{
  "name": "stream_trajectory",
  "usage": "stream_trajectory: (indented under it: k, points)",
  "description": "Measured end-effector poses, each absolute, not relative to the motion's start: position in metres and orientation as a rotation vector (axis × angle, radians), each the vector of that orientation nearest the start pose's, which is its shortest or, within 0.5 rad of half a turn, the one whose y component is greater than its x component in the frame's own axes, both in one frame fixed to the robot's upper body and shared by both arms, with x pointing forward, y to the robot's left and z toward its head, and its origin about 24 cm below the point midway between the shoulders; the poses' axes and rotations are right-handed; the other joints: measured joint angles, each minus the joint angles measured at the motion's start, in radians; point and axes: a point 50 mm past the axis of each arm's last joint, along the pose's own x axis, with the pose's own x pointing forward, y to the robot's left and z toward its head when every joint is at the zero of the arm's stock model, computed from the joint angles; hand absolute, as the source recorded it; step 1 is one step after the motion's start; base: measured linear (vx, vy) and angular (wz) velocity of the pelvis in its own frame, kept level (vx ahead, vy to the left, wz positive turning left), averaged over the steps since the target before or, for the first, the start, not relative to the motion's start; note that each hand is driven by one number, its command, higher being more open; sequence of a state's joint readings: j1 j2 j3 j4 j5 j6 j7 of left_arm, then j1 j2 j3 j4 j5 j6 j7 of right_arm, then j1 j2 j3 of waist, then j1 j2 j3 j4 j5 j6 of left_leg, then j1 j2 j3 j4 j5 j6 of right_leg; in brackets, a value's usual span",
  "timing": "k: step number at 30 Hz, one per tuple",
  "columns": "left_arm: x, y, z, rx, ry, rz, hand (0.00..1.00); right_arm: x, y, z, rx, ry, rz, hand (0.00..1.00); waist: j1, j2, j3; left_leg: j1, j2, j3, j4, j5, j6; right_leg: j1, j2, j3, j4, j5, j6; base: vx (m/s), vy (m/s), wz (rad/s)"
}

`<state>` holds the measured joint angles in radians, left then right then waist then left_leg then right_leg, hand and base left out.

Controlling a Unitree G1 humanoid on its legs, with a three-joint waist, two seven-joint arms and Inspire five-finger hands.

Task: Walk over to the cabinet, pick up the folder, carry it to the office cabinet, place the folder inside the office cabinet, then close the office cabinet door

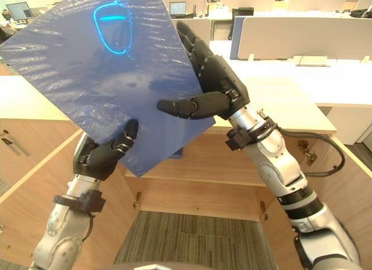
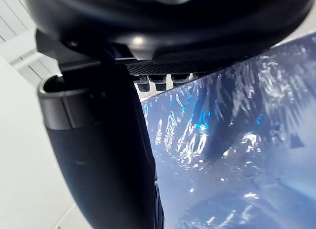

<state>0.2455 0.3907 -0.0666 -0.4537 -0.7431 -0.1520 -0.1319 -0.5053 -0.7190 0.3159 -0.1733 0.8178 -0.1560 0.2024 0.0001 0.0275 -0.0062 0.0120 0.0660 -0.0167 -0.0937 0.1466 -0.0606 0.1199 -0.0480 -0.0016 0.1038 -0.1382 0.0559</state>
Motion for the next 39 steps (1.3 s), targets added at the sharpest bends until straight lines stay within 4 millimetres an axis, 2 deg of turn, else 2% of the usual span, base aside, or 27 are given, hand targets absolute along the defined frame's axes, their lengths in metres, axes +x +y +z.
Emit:
stream_trajectory:
  k: [6, 12, 13, 19, 20, 25, 28, 31, 33, 35, 37, 39]
  points:
    - [0.196, 0.189, 0.128, -0.310, -0.301, -0.443, 0.00, 0.293, -0.154, 0.217, -0.083, -0.432, 0.772, 1.00, 0.015, -0.005, -0.005, -0.016, 0.000, -0.003, 0.000, 0.007, 0.000, -0.005, 0.001, -0.004, -0.022, 0.016, 0.002, -0.04, 0.010, 0.02]
    - [0.198, 0.201, 0.139, -0.228, -0.297, -0.465, 0.00, 0.293, -0.157, 0.208, -0.094, -0.343, 0.823, 1.00, 0.035, -0.008, -0.010, -0.021, 0.000, -0.003, 0.000, 0.011, -0.001, -0.010, 0.001, -0.005, -0.021, 0.018, 0.001, 0.00, 0.000, 0.00]
    - [0.199, 0.202, 0.140, -0.213, -0.293, -0.470, 0.00, 0.294, -0.158, 0.206, -0.106, -0.319, 0.836, 0.00, 0.040, -0.008, -0.010, -0.022, 0.000, -0.004, 0.000, 0.011, -0.001, -0.010, 0.001, -0.006, -0.021, 0.018, 0.001, 0.00, 0.000, 0.00]
    - [0.199, 0.206, 0.144, -0.159, -0.272, -0.491, 0.00, 0.295, -0.162, 0.198, -0.117, -0.219, 0.875, 0.00, 0.048, -0.010, -0.010, -0.032, 0.000, -0.017, 0.000, 0.015, -0.002, -0.013, 0.002, -0.019, -0.022, 0.018, 0.000, -0.01, 0.002, 0.06]
    - [0.199, 0.207, 0.145, -0.153, -0.270, -0.494, 1.00, 0.295, -0.162, 0.197, -0.120, -0.210, 0.878, 0.00, 0.048, -0.011, -0.009, -0.032, 0.000, -0.017, 0.000, 0.015, -0.002, -0.013, 0.002, -0.019, -0.022, 0.018, 0.000, 0.00, 0.000, 0.00]
    - [0.201, 0.211, 0.142, -0.111, -0.225, -0.506, 1.00, 0.293, -0.167, 0.193, -0.159, -0.173, 0.897, 0.00, 0.049, -0.019, -0.006, -0.034, 0.000, -0.018, 0.000, 0.015, -0.003, -0.014, 0.002, -0.021, -0.023, 0.018, 0.000, 0.00, 0.000, 0.00]
    - [0.201, 0.210, 0.129, -0.091, -0.130, -0.561, 1.00, 0.293, -0.173, 0.196, -0.240, -0.178, 0.870, 0.00, 0.049, -0.027, -0.006, -0.035, 0.000, -0.018, 0.000, 0.015, -0.003, -0.015, 0.001, -0.021, -0.023, 0.018, 0.000, 0.00, 0.000, 0.00]
    - [0.196, 0.206, 0.097, -0.135, 0.023, -0.632, 1.00, 0.292, -0.173, 0.203, -0.398, -0.232, 0.854, 0.00, 0.047, -0.033, -0.004, -0.038, 0.000, -0.015, 0.000, 0.015, -0.003, -0.021, 0.001, -0.018, -0.023, 0.018, 0.000, -0.01, 0.005, -0.04]
    - [0.191, 0.204, 0.074, -0.154, 0.137, -0.677, 1.00, 0.288, -0.166, 0.211, -0.515, -0.300, 0.869, 0.00, 0.042, -0.037, -0.006, -0.047, 0.003, -0.010, 0.000, 0.015, -0.003, -0.035, 0.003, -0.013, -0.020, 0.018, 0.000, -0.01, 0.003, -0.08]
    - [0.182, 0.202, 0.042, -0.160, 0.294, -0.736, 1.00, 0.281, -0.147, 0.215, -0.611, -0.401, 0.903, 0.00, 0.034, -0.044, -0.009, -0.047, 0.005, 0.003, 0.000, 0.016, -0.003, -0.042, 0.004, -0.001, -0.014, 0.019, 0.000, 0.01, 0.001, -0.14]
    - [0.173, 0.201, 0.024, -0.145, 0.387, -0.768, 1.00, 0.276, -0.133, 0.219, -0.651, -0.488, 0.916, 0.00, 0.026, -0.047, -0.010, -0.047, 0.006, 0.007, 0.000, 0.016, -0.003, -0.045, 0.004, 0.005, -0.012, 0.019, 0.000, 0.01, -0.002, -0.12]
    - [0.159, 0.198, -0.001, -0.110, 0.502, -0.823, 1.00, 0.268, -0.116, 0.230, -0.731, -0.697, 0.859, 0.00, 0.016, -0.047, -0.010, -0.045, 0.006, 0.011, 0.000, 0.016, -0.003, -0.047, 0.004, 0.009, -0.009, 0.019, 0.000, -0.01, 0.000, -0.05]
